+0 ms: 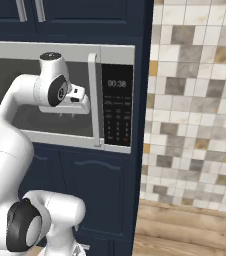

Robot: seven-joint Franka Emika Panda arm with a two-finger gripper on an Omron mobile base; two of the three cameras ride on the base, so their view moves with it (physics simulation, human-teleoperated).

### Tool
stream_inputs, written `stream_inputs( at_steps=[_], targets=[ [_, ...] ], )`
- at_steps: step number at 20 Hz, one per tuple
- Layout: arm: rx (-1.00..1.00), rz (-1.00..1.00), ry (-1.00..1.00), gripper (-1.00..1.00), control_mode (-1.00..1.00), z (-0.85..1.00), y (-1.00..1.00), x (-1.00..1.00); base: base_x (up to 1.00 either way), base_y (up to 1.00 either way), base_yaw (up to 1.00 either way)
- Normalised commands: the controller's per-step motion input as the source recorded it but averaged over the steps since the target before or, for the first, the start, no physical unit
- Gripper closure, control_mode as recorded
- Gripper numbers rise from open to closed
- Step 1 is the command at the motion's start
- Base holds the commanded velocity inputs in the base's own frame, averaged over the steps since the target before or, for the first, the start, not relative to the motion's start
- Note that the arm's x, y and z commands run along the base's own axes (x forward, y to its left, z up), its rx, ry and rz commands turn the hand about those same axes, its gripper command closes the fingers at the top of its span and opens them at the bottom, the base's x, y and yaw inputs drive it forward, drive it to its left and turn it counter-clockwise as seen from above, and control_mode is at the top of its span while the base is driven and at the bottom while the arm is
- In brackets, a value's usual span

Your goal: Retrieve the reheated potato from the microwave, then place the potato, cheese, and condiment on the cutting board.

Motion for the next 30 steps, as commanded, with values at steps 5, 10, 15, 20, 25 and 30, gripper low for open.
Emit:
stream_inputs(
  at_steps=[5,10,15,20,25,30],
  targets=[
    [0.00,0.00,-0.15,-1.00,-1.00,0.00,0.00,-0.22,0.00,0.00,0.00],
    [0.00,0.00,-0.32,-1.00,-1.00,0.10,-0.06,-0.38,0.00,0.00,0.00],
    [0.00,-0.01,-0.25,-1.00,-1.00,0.22,-0.16,-0.24,0.00,0.00,0.00],
    [0.00,-0.04,-0.04,-1.00,-1.00,0.32,-0.23,-0.13,0.00,0.00,0.00],
    [0.00,-0.05,-0.07,-1.00,-1.00,0.27,-0.33,-0.14,0.00,0.00,0.00],
    [0.00,-0.05,-0.04,-1.00,-1.00,0.14,-0.40,-0.05,0.00,0.00,0.00]
  ],
)
